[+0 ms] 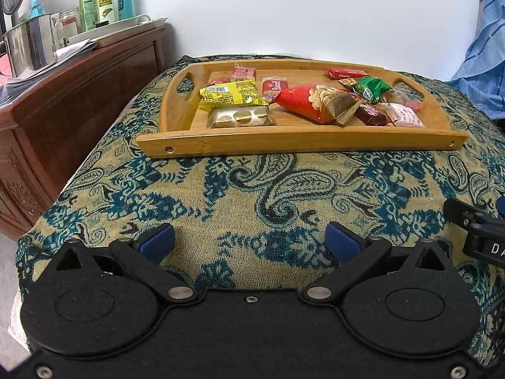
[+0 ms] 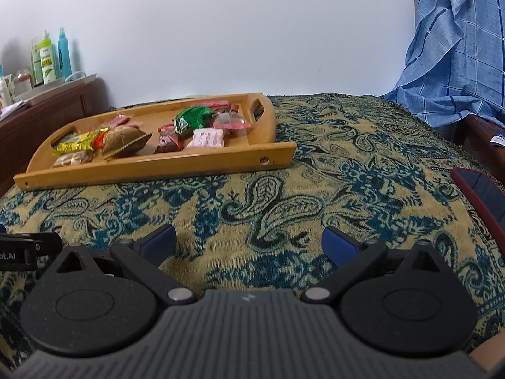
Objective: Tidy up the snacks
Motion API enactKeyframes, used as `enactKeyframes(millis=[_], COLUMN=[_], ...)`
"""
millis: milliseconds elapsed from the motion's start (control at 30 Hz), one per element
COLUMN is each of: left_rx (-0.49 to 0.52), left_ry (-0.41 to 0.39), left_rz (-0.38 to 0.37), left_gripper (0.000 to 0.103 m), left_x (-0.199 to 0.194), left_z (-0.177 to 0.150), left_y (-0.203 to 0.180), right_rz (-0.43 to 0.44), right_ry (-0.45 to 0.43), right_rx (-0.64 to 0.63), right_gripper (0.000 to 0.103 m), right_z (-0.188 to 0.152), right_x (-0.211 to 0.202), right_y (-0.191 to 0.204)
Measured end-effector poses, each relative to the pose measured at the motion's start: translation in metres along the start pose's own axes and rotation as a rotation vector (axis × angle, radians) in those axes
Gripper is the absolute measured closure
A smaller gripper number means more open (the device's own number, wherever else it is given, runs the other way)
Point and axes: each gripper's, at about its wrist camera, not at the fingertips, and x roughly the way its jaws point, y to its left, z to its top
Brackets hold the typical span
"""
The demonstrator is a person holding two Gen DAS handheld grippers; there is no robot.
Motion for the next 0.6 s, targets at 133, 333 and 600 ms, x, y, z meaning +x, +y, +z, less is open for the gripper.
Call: enactKeyframes(millis=[133,333,600], left_rx=[-0.025,-0.024,-0.036], left_ry=[0.012,0.011,0.007], left_rz=[-0.01,-0.013,-0.026], left_gripper=[0.0,0.0,0.0], left_x=[0.003,0.005,0.006], left_z=[0.001,0.001,0.0], left_y=[0.002,0.001,0.003], right_rz=[-0.016,-0.019,-0.021], right_ry=[0.001,-0.001,-0.015], right_rx=[-0.035,-0.045,-0.063], right_gripper=[0.0,0.0,0.0], right_z=[-0.002,-0.002,-0.002], right_x=[0.003,0.006,0.013], right_y=[0.004,0.004,0.006])
